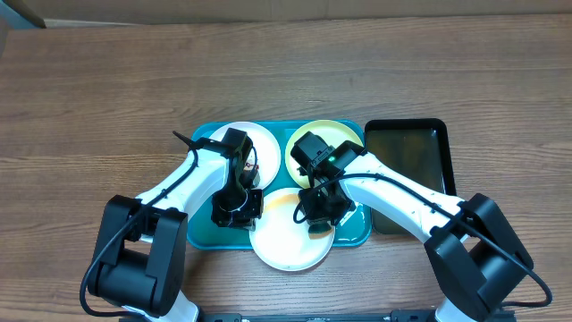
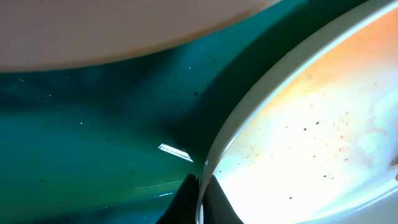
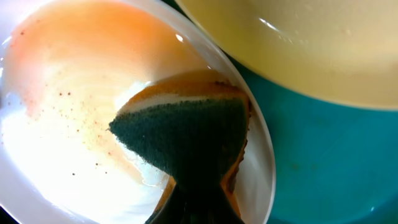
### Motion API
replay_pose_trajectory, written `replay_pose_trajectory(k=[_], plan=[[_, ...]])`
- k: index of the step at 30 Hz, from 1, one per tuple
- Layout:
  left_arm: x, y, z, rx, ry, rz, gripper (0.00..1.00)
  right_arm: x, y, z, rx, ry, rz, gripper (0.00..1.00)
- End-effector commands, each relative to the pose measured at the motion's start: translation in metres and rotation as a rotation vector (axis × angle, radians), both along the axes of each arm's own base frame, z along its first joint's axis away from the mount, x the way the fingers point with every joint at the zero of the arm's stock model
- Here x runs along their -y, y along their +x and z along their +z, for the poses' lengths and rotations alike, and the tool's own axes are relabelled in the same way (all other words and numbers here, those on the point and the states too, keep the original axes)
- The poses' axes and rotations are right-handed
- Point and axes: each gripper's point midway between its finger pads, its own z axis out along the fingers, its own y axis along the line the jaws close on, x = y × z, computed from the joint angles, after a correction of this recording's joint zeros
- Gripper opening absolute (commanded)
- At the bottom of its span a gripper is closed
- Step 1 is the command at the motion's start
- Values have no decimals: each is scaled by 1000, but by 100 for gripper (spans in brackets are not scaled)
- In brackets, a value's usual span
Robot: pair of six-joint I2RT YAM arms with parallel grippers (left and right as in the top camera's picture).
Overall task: Clean dirty plates on tray and stack at the side
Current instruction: 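Scrub the bottom white plate with the sponge while left gripper holds it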
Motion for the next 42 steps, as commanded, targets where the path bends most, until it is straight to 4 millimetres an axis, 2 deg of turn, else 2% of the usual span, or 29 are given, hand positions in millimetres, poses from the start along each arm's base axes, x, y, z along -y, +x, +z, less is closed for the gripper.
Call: replay_pose_trajectory(k=[1, 7, 11, 14, 19, 21, 24, 29, 31, 35, 39, 42], plan=[[-8, 7, -2, 23, 53, 6, 4, -13, 11, 14, 84, 82, 132, 4], [-7, 8, -2, 26, 52, 6, 4, -34, 18, 15, 162, 142, 206, 4], [-7, 8, -2, 26, 52, 6, 4, -37, 16, 6, 182, 148, 224, 4], [-7, 8, -2, 26, 51, 6, 4, -31, 12, -2, 175, 136, 234, 4], [-7, 8, -2, 25, 51, 6, 4, -11, 5, -19, 167, 54, 233, 4], [-7, 8, -2, 26, 51, 6, 4, -2, 3, -25, 168, 17, 231, 8], [-7, 8, -2, 25, 51, 6, 4, 11, 8, -28, 194, -57, 201, 9], [-7, 7, -2, 23, 53, 6, 4, 32, 29, -24, 280, -195, -21, 8], [-8, 7, -2, 21, 53, 6, 4, 33, 29, -23, 277, -199, -58, 4], [-8, 7, -2, 21, 53, 6, 4, 35, 26, -20, 253, -214, -72, 4], [-8, 7, -2, 22, 53, 6, 4, 32, 28, 1, 250, -208, -71, 4], [-7, 7, -2, 23, 53, 6, 4, 19, 34, 22, 279, -139, -79, 4]])
